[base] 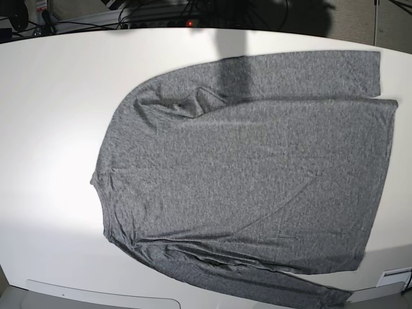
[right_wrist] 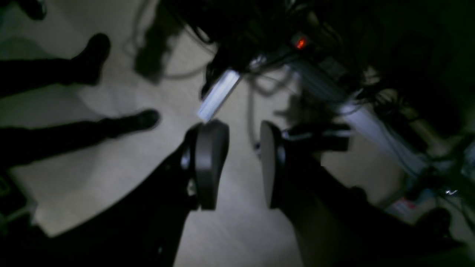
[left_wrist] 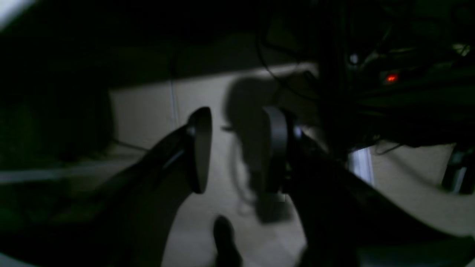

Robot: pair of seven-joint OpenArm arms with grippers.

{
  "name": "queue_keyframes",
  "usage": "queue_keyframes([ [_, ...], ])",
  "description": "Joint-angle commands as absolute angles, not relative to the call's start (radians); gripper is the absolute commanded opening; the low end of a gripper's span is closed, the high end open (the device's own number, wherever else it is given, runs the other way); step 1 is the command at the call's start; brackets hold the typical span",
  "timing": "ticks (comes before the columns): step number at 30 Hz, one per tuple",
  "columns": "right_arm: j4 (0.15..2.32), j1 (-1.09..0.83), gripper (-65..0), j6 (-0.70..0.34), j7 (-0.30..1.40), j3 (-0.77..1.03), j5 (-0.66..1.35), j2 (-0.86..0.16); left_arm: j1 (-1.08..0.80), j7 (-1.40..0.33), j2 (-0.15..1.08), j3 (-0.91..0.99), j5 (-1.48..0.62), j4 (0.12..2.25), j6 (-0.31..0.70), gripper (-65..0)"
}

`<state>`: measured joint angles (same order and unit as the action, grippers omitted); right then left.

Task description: Fold the T-shirt properly

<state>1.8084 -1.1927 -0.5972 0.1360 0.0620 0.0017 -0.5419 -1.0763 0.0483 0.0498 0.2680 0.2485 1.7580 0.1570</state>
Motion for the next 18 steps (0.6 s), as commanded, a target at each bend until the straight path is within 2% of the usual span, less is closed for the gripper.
queue_keyframes([
  [1,1.854,-1.219,-45.5,-0.586,0.140,0.066,0.012,-0.562,-1.102,0.070,0.070,0.272,0.263,1.802,0.150,-43.3],
  [5,1.973,-1.230,-45.5,-0.536,0.206,0.066,0.010,-0.618,-1.108,0.060,0.135,0.272,0.334,1.910,0.150,-43.3],
  [10,2.067,-1.224,-45.5,-0.466,0.210,0.066,-0.004,-0.685,-1.103,0.052,0.232,0.272,0.378,2.008,0.179,-43.3],
  [13,2.105,-1.210,-45.5,-0.427,0.212,0.066,-0.004,-0.720,-1.076,0.052,0.301,0.272,0.378,2.023,0.245,-43.3],
  [16,2.123,-1.173,-45.5,-0.418,0.214,0.066,-0.007,-0.743,-1.033,0.053,0.369,0.272,0.445,2.022,0.376,-43.3],
  [18,2.129,-1.140,-45.5,-0.410,0.214,0.066,-0.008,-0.748,-1.002,0.052,0.405,0.272,0.457,2.022,0.419,-43.3],
])
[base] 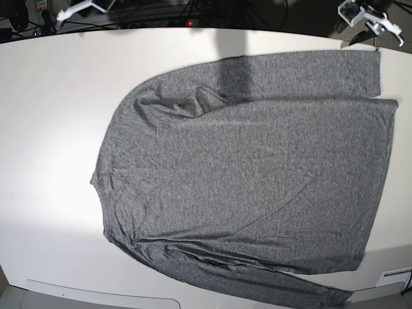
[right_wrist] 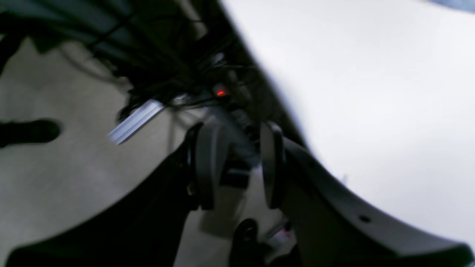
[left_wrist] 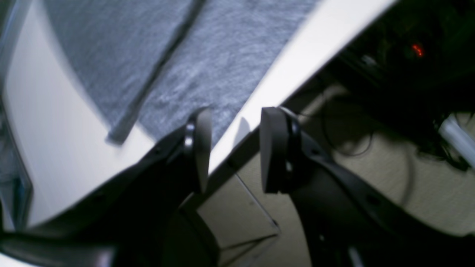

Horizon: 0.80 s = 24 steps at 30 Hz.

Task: Fold the T-shirt properly
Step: 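Move both grippers down toward the shoulder corners of the grey shirt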

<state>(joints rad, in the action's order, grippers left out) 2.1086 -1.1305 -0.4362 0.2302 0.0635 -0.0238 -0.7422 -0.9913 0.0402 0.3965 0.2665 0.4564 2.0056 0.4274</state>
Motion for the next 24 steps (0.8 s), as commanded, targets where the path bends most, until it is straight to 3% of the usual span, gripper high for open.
queue_keyframes([
  [1,2.131,-1.121,-45.5,-0.407,0.214,0.066,-0.008,-0.748,-0.988,0.052,0.419,0.272,0.457,2.022,0.424,-43.3],
  [5,2.132,-1.046,-45.5,-0.404,0.215,0.065,-0.026,-0.746,-0.931,0.052,0.466,0.272,0.490,2.022,0.452,-43.3],
  [10,2.132,-0.975,-45.5,-0.416,0.214,0.065,-0.026,-0.746,-0.847,0.018,0.482,0.272,0.601,2.021,0.623,-43.3],
  [24,2.132,-0.925,-45.5,-0.425,0.230,0.065,-0.026,-0.745,-0.743,0.102,0.566,0.272,0.595,1.836,0.659,-43.3],
])
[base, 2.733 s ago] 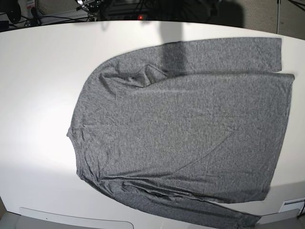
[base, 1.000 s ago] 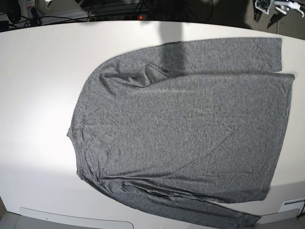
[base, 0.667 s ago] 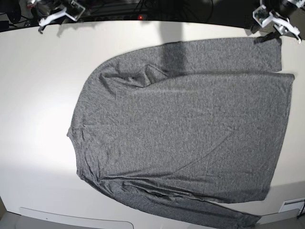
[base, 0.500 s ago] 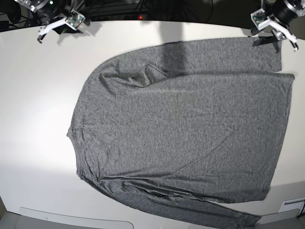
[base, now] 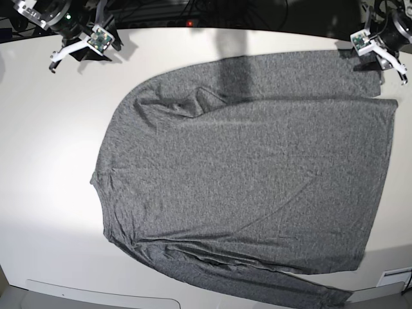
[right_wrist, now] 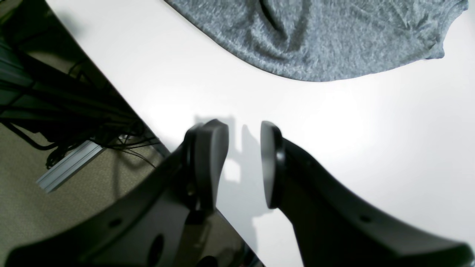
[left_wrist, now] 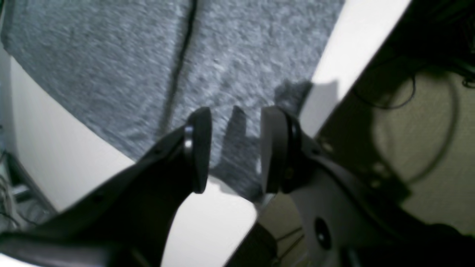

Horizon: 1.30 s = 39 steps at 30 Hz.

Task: Fold the T-shirt properly
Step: 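Move both grippers down toward the shoulder corners of the grey shirt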

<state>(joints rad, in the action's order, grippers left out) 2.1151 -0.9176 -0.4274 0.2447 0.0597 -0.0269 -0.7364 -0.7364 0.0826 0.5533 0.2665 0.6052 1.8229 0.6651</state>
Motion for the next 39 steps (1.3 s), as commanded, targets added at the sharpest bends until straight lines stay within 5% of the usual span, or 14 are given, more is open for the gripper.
queue_keyframes([
  [1,2.132,-0.925,-45.5,-0.425,0.232,0.065,-0.026,-0.745,-0.743,0.113,0.566,0.272,0.595,1.827,0.659,-43.3],
  [21,2.132,-0.911,-45.5,-0.422,0.263,0.065,-0.026,-0.740,-0.729,0.230,0.563,0.272,0.594,1.739,0.656,-43.3],
  [39,2.132,-0.911,-45.5,-0.422,0.287,0.065,-0.026,-0.740,-0.659,0.163,0.563,0.160,0.595,1.659,0.655,-43.3],
])
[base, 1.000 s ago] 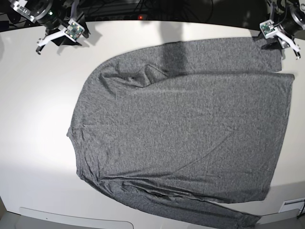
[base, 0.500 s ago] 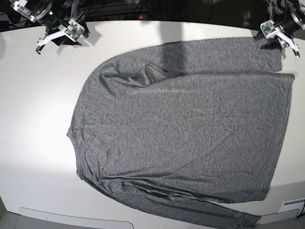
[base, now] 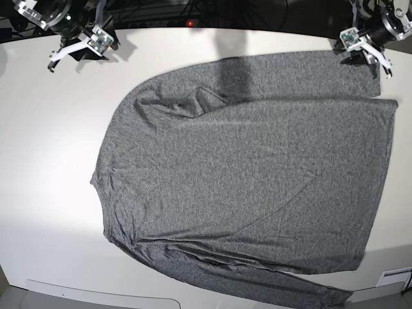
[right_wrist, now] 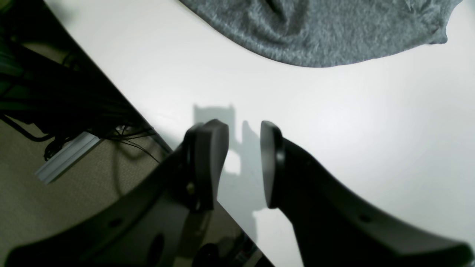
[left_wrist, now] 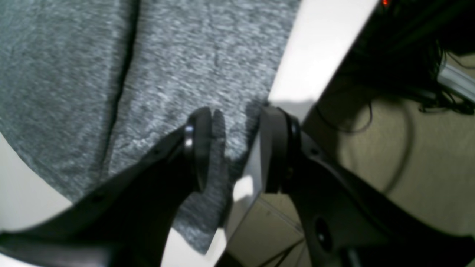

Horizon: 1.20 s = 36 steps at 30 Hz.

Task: Fold the T-shirt properly
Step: 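Move both grippers down toward the shoulder corners of the grey shirt, then grasp the shirt's shoulder edges with the left and right grippers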

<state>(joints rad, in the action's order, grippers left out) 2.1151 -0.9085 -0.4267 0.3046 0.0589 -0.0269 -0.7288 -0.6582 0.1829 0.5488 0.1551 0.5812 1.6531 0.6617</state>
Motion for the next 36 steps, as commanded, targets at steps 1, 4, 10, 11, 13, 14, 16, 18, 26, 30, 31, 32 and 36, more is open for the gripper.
queue_keyframes([
  [1,2.132,-0.911,-45.5,-0.422,0.287,0.065,-0.026,-0.740,-0.648,0.167,0.563,0.160,0.595,1.639,0.655,-43.3],
  [4,2.132,-0.911,-45.5,-0.422,0.287,0.065,-0.026,-0.740,-0.616,0.165,0.563,0.160,0.595,1.592,0.656,-43.3],
  [10,2.132,-0.911,-45.5,-0.422,0.289,0.065,-0.026,-0.740,-0.610,0.165,0.563,0.160,0.603,1.581,0.672,-53.0],
  [11,2.132,-0.911,-45.5,-0.422,0.289,0.065,-0.026,-0.740,-0.610,0.165,0.563,0.160,0.603,1.581,0.689,-59.9],
  [13,2.132,-0.911,-45.5,-0.423,0.288,0.065,-0.027,-0.740,-0.610,0.167,0.563,0.160,0.602,1.581,0.698,-65.0],
  [14,2.132,-0.911,-45.5,-0.423,0.288,0.065,-0.028,-0.740,-0.612,0.166,0.563,0.160,0.602,1.581,0.698,-65.0],
  [16,2.132,-0.911,-45.4,-0.424,0.276,0.065,-0.086,-0.740,-0.618,0.170,0.563,0.160,0.601,1.581,0.698,-65.0],
  [18,2.132,-0.911,-42.0,-0.429,0.268,0.065,-0.158,-0.740,-0.619,0.171,0.563,0.160,0.591,1.581,0.698,-65.0],
  [26,2.131,-0.845,-23.9,-0.457,0.224,-0.012,-0.350,-0.751,-0.617,0.331,0.562,0.160,0.592,1.583,0.698,-65.0],
  [30,2.114,-0.726,-23.9,-0.456,0.226,-0.155,-0.444,-0.754,-0.618,0.331,0.562,0.160,0.595,1.584,0.698,-65.0],
  [31,2.099,-0.691,-23.9,-0.456,0.227,-0.192,-0.452,-0.753,-0.618,0.331,0.563,0.160,0.595,1.584,0.698,-65.0],
  [32,2.079,-0.656,-23.9,-0.456,0.230,-0.230,-0.467,-0.751,-0.618,0.331,0.563,0.160,0.595,1.584,0.698,-65.0],
  [36,1.978,-0.537,-23.9,-0.456,0.287,-0.355,-0.532,-0.723,-0.618,0.331,0.563,0.160,0.595,1.584,0.698,-65.0],
])
